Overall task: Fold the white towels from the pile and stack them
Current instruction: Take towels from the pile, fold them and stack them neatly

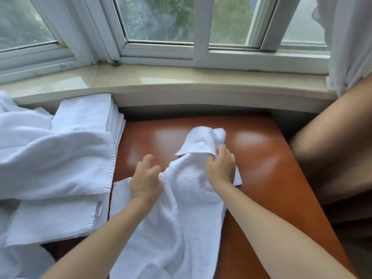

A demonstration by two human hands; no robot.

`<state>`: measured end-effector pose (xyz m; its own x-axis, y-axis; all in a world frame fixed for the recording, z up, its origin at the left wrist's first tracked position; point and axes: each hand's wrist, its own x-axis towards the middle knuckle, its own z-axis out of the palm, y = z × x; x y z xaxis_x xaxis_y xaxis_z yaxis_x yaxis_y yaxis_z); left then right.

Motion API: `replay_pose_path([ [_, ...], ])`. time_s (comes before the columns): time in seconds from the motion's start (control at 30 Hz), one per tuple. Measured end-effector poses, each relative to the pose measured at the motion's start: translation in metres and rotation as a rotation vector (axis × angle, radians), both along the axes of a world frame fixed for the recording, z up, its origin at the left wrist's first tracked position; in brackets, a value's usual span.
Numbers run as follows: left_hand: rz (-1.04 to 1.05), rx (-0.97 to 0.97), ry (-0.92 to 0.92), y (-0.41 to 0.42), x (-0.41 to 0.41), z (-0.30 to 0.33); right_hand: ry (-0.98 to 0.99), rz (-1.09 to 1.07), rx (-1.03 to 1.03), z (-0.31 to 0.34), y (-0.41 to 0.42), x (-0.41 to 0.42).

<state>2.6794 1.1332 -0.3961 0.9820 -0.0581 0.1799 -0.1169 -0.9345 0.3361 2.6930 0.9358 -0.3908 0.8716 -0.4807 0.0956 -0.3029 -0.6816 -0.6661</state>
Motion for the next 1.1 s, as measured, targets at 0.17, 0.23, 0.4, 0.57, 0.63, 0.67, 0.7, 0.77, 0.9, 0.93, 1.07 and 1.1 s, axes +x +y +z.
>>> replay_pose_path([
  [0.17, -0.278, 0.155, 0.193, 0.026, -0.04, 0.003, -0.057, -0.343, 0.148, -0.003, -0.01, -0.003],
  [0.23, -0.241, 0.265, 0.508, 0.025, -0.047, 0.004, 0.13, -0.539, 0.409, -0.012, -0.016, -0.012],
  [0.4, -0.088, 0.02, 0.69, 0.0, -0.017, 0.013, 0.466, -0.404, 0.43, -0.027, -0.024, -0.036],
  [0.57, 0.227, -0.416, 0.65, -0.025, 0.004, -0.001, 0.47, -0.226, 0.378, -0.026, -0.023, -0.038],
  [0.63, 0.309, -0.661, 0.839, -0.033, 0.011, -0.002, 0.41, -0.22, 0.421, -0.025, -0.019, -0.035],
  [0.67, 0.299, -0.754, 0.975, -0.037, 0.014, 0.002, 0.384, -0.216, 0.463, -0.024, -0.017, -0.032],
  [0.7, 0.256, -0.819, 1.092, -0.038, 0.017, 0.003, 0.361, -0.208, 0.542, -0.023, -0.015, -0.029],
  [0.77, 0.187, -0.86, 1.282, -0.041, 0.021, 0.008, 0.356, -0.188, 0.804, -0.019, -0.006, -0.022],
  [0.9, 0.189, -1.005, 1.238, -0.044, 0.023, 0.011, 0.352, -0.144, 1.022, -0.01, 0.009, -0.012],
  [0.93, 0.251, -1.047, 1.074, -0.043, 0.024, 0.013, 0.262, -0.167, 0.995, -0.009, 0.011, -0.008],
  [1.07, 0.5, -0.888, 0.18, -0.034, 0.044, 0.027, -0.047, -0.343, 0.707, 0.006, 0.003, 0.014],
  [1.1, 0.458, -0.769, 0.024, -0.028, 0.052, 0.034, -0.096, -0.412, 0.686, 0.01, -0.002, 0.019],
])
